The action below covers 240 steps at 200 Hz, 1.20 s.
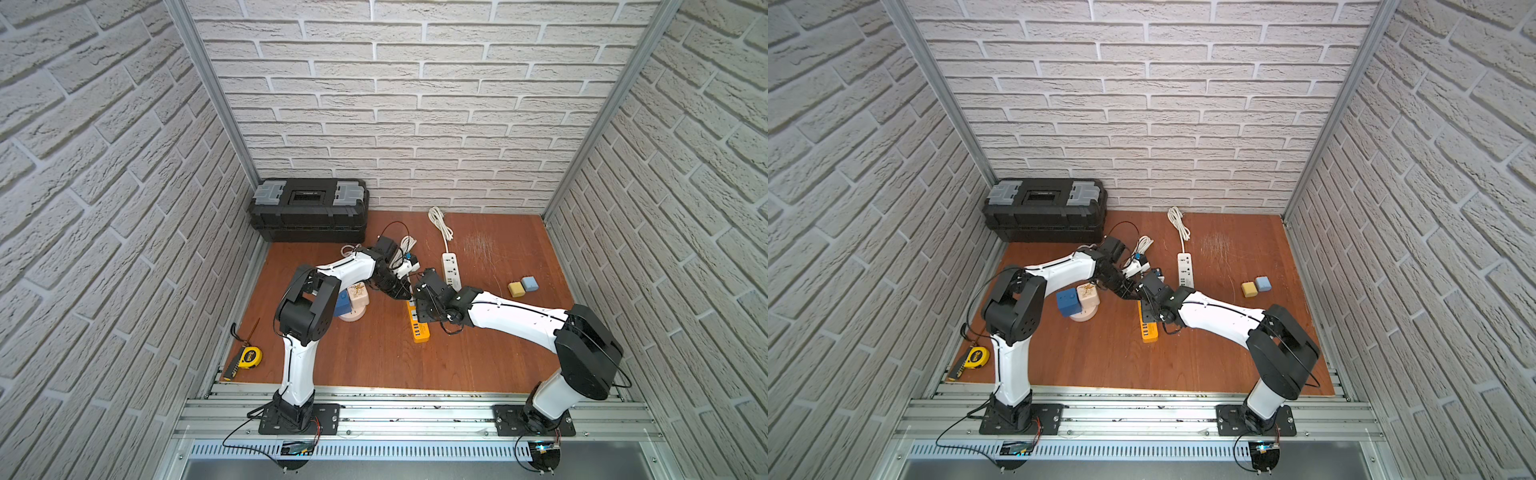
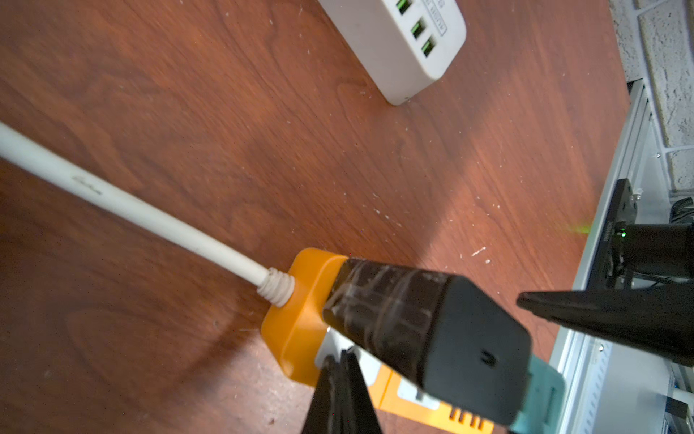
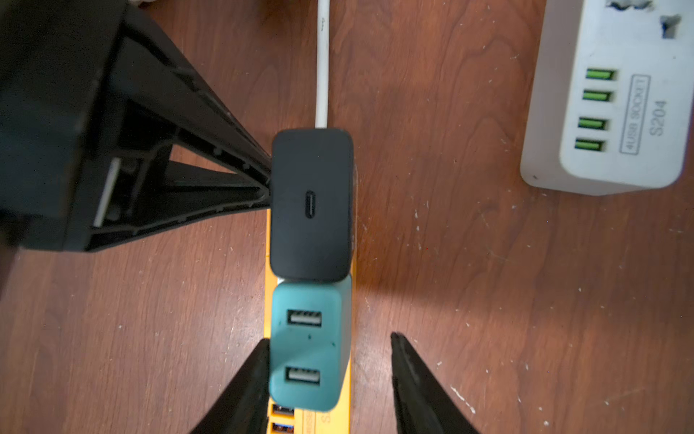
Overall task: Pull the plug off the socket
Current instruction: Remove the plug from the socket.
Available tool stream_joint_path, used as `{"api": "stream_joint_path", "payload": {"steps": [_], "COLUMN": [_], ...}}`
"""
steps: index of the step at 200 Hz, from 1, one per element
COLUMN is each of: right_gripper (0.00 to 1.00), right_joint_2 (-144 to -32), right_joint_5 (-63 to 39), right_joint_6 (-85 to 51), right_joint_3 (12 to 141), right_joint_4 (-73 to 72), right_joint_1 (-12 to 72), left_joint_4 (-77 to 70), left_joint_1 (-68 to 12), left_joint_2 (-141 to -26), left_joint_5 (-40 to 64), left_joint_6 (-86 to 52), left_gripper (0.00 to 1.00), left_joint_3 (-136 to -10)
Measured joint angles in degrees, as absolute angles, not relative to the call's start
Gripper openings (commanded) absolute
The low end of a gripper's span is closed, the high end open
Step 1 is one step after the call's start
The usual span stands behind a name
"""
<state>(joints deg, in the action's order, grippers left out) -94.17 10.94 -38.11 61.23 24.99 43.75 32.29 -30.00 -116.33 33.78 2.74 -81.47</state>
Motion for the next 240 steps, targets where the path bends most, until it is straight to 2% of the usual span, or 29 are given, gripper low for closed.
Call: {"api": "stream_joint_path", "payload": {"steps": [47,98,129,204,240], "right_gripper": [0.45,0.28,0.23,0.03,0.02], "right_joint_2": [-96.55,-96.73,-96.73,-97.08,-97.21], "right_joint_5": [10.59,10.59,10.9,15.18,17.58], "right_joint_6": [-37.45,-37.32,-37.67,-38.76,-39.97], "right_joint_3": [62.83,62.83,62.76,62.81,62.89], "right_joint_4": [24.75,24.18,24.16,24.18,24.47], "right_joint_1": [43.33,43.33,43.33,45.87,47.03], "left_joint_4": [32.29,32.18,32.14,32.03,31.48], "left_joint_1": [-30.0,-29.89,-29.89,-29.89,-29.63], "left_joint_2": [-116.33,-116.44,-116.46,-116.66,-116.9], "left_joint_5": [33.85,34.13,34.2,34.65,35.2], "left_joint_6": [2.74,2.72,2.72,2.66,2.04], "left_gripper": [0.0,0.0,0.0,0.0,0.0], "left_joint_3": [-81.47,-81.47,-81.47,-81.49,-81.49]}}
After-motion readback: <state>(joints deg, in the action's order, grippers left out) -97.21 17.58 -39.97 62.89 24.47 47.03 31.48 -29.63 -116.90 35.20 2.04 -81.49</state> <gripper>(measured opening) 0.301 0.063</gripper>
